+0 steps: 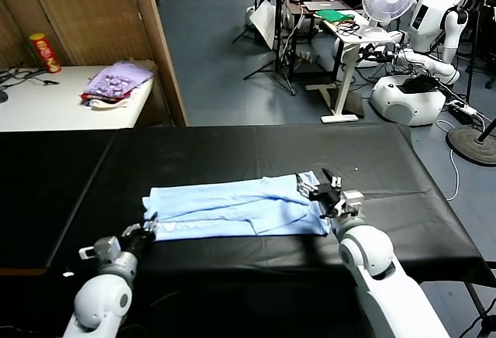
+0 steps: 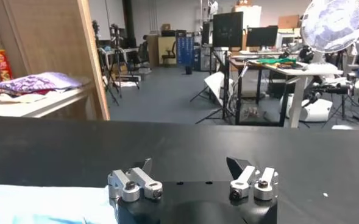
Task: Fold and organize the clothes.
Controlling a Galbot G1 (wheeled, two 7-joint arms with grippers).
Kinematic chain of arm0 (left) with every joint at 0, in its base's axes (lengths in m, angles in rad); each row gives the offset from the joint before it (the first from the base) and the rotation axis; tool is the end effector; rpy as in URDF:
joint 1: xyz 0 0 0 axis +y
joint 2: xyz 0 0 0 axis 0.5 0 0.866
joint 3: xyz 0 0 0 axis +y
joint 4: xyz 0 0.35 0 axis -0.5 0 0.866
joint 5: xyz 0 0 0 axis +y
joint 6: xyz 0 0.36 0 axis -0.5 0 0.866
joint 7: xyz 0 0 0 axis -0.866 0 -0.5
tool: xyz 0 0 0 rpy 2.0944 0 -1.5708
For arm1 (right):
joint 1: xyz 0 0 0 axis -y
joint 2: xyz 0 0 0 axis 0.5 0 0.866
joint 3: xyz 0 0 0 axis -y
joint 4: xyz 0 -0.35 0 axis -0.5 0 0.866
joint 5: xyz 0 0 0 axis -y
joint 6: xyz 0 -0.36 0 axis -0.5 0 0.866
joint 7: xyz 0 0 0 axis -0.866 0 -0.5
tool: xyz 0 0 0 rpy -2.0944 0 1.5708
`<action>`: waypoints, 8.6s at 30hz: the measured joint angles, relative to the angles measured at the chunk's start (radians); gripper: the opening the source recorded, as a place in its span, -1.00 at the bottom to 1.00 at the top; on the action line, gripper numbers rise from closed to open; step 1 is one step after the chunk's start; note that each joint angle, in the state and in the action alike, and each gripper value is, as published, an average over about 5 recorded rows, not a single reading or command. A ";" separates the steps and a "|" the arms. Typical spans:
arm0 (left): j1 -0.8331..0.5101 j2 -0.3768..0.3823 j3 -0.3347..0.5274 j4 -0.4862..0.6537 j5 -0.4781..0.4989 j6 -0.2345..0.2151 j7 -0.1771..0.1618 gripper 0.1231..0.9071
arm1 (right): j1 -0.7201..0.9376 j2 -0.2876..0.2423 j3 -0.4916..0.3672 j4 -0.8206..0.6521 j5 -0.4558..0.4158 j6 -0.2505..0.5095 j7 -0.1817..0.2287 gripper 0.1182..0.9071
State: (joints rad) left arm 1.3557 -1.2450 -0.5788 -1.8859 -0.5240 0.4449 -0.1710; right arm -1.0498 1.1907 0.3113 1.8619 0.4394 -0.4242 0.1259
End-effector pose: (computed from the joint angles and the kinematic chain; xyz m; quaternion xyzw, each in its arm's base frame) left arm 0.2589 0.0942 -0.3132 0.0370 -0.9710 0.0715 0.2251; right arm 0.3364 -0.0241 -0.2569 0.0976 -0.9879 -0.0038 0.1202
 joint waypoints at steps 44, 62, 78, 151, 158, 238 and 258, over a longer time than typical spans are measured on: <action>-0.107 0.017 0.232 -0.141 -0.020 0.037 -0.027 -0.88 | -0.076 0.023 0.018 0.057 -0.038 -0.030 0.014 0.72; -0.102 -0.044 0.228 -0.151 -0.110 -0.019 0.020 0.70 | 0.033 0.039 -0.117 -0.004 -0.043 -0.042 -0.059 0.72; -0.051 0.104 -0.027 -0.023 -0.197 -0.063 0.058 0.72 | 0.215 0.156 -0.433 -0.267 -0.329 -0.028 -0.080 0.72; -0.047 0.009 0.278 -0.167 0.174 -0.127 0.010 -0.96 | -0.067 0.115 -0.109 0.109 -0.143 -0.138 -0.014 0.72; -0.053 -0.036 0.356 -0.134 0.248 -0.265 0.146 -0.23 | -0.034 0.119 -0.167 0.069 -0.052 -0.162 -0.036 0.72; 0.640 0.155 -0.137 -0.463 -0.038 -0.244 -0.016 0.72 | -0.762 0.018 0.014 0.508 -0.287 0.088 0.161 0.72; 0.659 0.151 -0.139 -0.470 -0.041 -0.222 -0.010 0.72 | -0.777 0.028 0.000 0.495 -0.282 0.060 0.168 0.72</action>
